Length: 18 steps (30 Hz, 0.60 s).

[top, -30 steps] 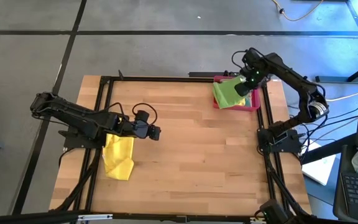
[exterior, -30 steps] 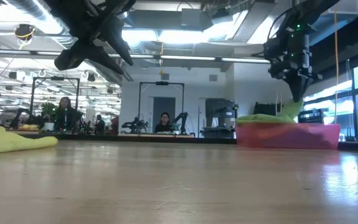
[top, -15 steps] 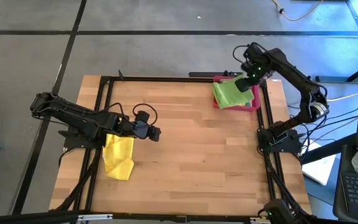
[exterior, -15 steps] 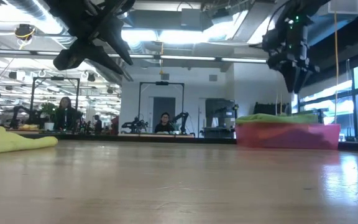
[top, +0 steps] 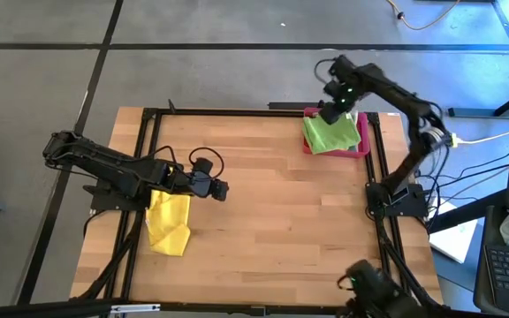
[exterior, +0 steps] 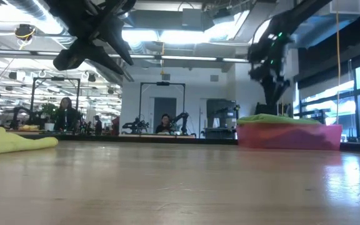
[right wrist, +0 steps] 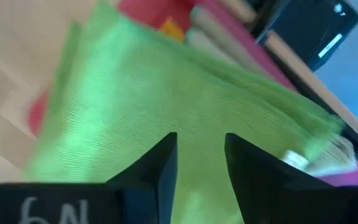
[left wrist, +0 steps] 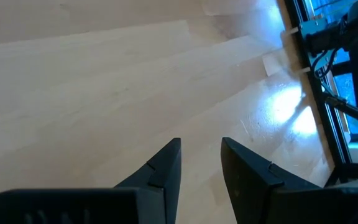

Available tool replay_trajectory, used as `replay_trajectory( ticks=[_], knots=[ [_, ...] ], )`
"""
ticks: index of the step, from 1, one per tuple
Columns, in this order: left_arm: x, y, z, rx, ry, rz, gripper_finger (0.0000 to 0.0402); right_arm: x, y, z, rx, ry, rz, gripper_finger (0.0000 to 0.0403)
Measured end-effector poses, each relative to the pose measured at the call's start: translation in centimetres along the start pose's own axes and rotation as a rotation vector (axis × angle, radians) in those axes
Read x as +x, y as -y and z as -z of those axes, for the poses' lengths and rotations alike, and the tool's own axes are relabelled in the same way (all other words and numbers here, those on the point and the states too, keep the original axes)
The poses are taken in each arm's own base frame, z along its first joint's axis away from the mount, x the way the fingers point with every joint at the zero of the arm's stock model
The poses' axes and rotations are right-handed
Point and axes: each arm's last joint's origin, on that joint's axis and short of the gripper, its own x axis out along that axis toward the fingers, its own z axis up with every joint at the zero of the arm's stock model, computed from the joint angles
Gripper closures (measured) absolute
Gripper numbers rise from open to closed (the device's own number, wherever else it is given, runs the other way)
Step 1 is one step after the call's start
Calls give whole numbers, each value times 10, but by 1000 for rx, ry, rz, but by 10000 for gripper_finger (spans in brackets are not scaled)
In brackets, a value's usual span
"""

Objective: Fold microfiber towels
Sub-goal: Put the green towel into the red bin

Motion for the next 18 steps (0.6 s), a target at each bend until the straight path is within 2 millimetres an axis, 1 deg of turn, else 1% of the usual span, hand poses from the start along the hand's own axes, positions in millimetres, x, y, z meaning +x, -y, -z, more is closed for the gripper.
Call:
replay_trajectory(
  ticks=[2,4,6,9,11,14,18],
  knots=[
    [0,0,1,0,-17,4,296,20,1,-5,-63,-75,39,268],
    [0,0,1,0,-38,8,296,35,4,-9,-88,-130,115,269],
    [0,0,2,0,-51,11,296,44,9,-12,-84,-147,178,269],
    [0,0,2,-2,-55,12,296,55,19,-13,-58,-178,187,269],
    [0,0,2,-3,-55,12,296,59,25,-11,-20,-204,185,270],
    [0,0,2,-2,-55,12,296,63,31,-3,31,-298,160,270],
    [0,0,1,0,-38,8,296,59,34,9,97,-406,126,270]
  ],
)
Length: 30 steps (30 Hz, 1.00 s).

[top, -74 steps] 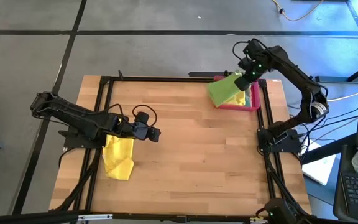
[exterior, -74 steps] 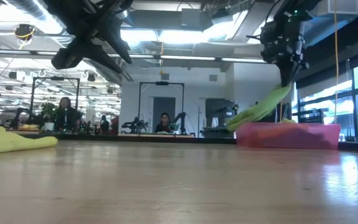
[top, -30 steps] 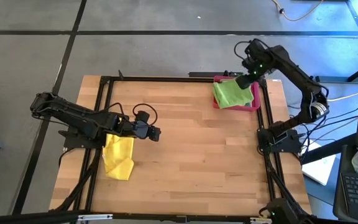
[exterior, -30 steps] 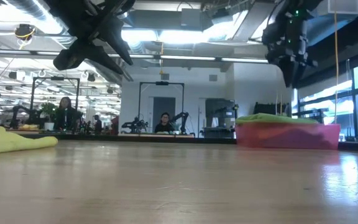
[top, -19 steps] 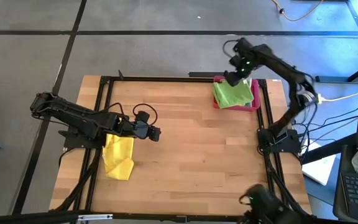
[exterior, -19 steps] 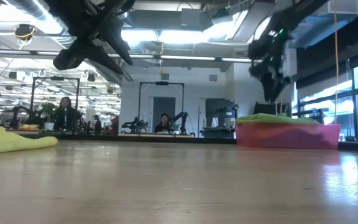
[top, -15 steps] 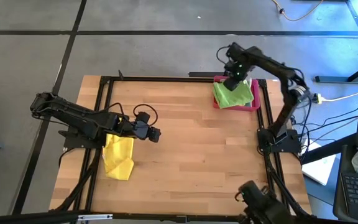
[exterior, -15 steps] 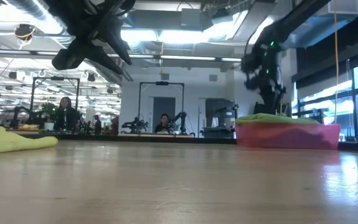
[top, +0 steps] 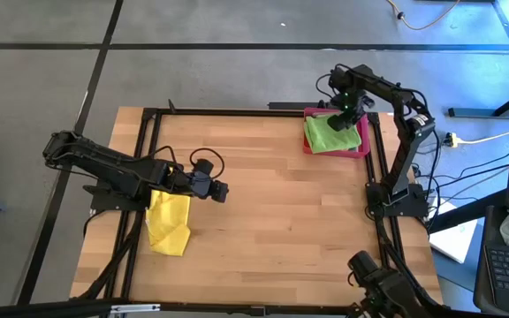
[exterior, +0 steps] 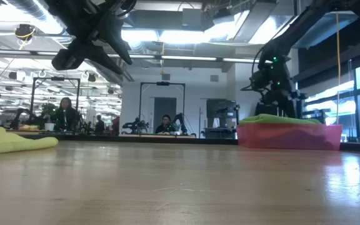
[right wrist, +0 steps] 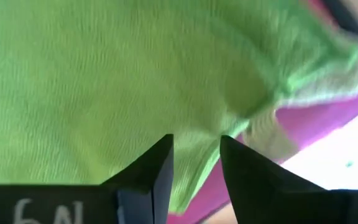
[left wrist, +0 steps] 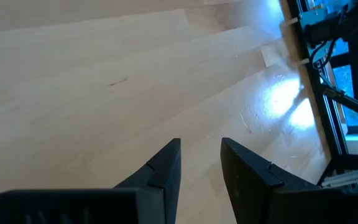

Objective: Fold microfiber towels
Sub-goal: Put the green towel into the red bin

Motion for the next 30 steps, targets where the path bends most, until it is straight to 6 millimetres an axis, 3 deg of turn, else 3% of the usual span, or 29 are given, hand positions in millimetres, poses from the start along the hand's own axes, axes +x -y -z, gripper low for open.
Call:
replay_trajectory(
  ticks=[9,17,20,23,30],
  knots=[
    [1,-1,-5,18,20,-9,296,-7,5,3,39,27,-80,270],
    [0,0,-1,25,-7,1,296,-65,16,-18,47,327,-10,270],
    [0,0,-1,30,-6,1,296,-73,20,-27,67,441,27,270],
    [0,0,-1,31,10,-4,296,-62,20,-31,72,398,-7,270],
    [0,0,-2,31,31,-8,296,-11,10,-27,28,146,-30,270]
  ],
)
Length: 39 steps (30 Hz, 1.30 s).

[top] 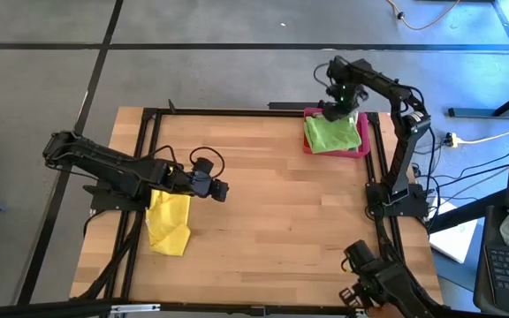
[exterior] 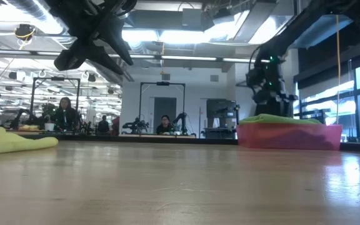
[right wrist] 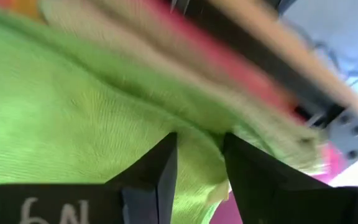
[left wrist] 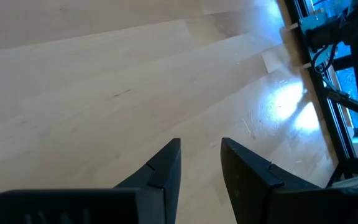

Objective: Fold microfiber towels
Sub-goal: Put the green towel into the red bin

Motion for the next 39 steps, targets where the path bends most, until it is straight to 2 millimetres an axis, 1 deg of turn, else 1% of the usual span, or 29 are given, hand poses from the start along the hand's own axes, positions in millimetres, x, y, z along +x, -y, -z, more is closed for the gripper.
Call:
replay_trajectory(
  ticks=[2,7,11,15,17,19,23,25,26,28,29,31,35,37,39],
  knots=[
    [0,0,0,0,3,-1,296,12,-2,5,1,-50,-6,270],
    [0,0,0,0,7,-2,296,30,-6,23,-14,-198,-23,270],
    [0,0,-1,0,21,-5,296,38,-7,32,-18,-260,-30,270],
    [0,0,-1,0,21,-5,296,36,-7,32,-18,-258,-30,270],
    [0,0,-1,0,21,-5,296,27,-6,29,-15,-221,-25,270],
    [0,0,-1,0,21,-5,296,11,-4,26,-12,-158,-18,270],
    [0,0,0,1,19,-5,296,-30,0,18,8,1,-5,270],
    [0,0,0,0,19,-5,296,-50,0,17,34,84,-57,270],
    [0,0,0,0,19,-5,296,-58,-3,17,36,118,-109,270],
    [0,0,-1,0,21,-5,296,-64,-12,17,32,149,-222,270],
    [0,0,-1,0,23,-6,296,-63,-20,17,22,146,-274,270],
    [0,0,-1,1,28,-7,296,-59,-38,18,-16,119,-325,270],
    [0,0,-1,0,31,-8,296,-42,-73,16,-130,129,-310,270],
    [0,0,-1,0,30,-8,296,-35,-85,16,-144,144,-279,270],
    [0,0,-1,-4,26,-6,296,-25,-92,16,-136,153,-255,270]
  ],
)
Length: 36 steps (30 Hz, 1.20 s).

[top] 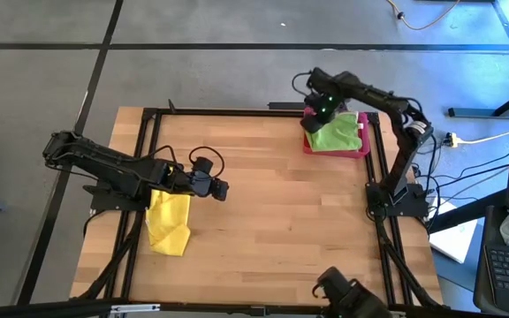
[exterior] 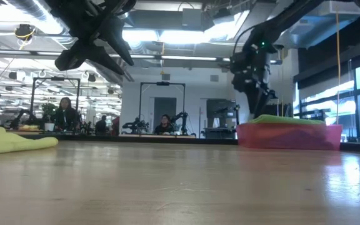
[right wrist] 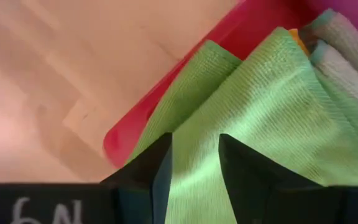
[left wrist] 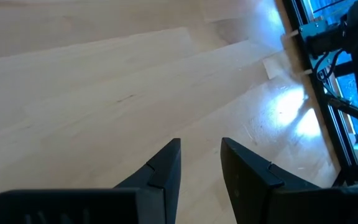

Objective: Fold microfiber towels
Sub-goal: Put the green towel into the red bin, then fold the yellow towel

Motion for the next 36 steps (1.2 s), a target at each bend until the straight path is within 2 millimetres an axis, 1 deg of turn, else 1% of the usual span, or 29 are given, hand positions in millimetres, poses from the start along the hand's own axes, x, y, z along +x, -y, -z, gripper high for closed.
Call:
replay_trajectory(
  ticks=[4,7,9,11,14,18,20,24,28,31,33,36],
  knots=[
    [0,0,0,-3,-11,3,296,26,2,7,43,-14,21,270],
    [0,0,0,-4,-11,3,296,49,4,12,93,-41,-28,270],
    [0,0,0,-5,-12,3,296,62,5,15,94,-45,-42,270],
    [0,0,1,-5,-25,6,296,71,7,18,90,-40,1,270],
    [0,0,1,-8,-53,13,296,75,10,19,108,-19,97,270],
    [0,1,2,-7,-74,18,296,67,22,11,163,42,179,270],
    [0,1,2,-8,-75,19,296,62,25,5,195,86,191,270],
    [0,1,2,-8,-75,18,296,55,25,-3,220,128,114,270],
    [0,1,2,-8,-74,19,296,44,17,-6,185,89,39,270],
    [0,1,2,-7,-75,18,296,28,11,-9,123,53,42,270],
    [0,1,2,-5,-74,19,296,14,9,-9,89,40,88,270],
    [0,1,2,-4,-74,19,296,-11,7,-9,72,89,128,270]
  ],
)
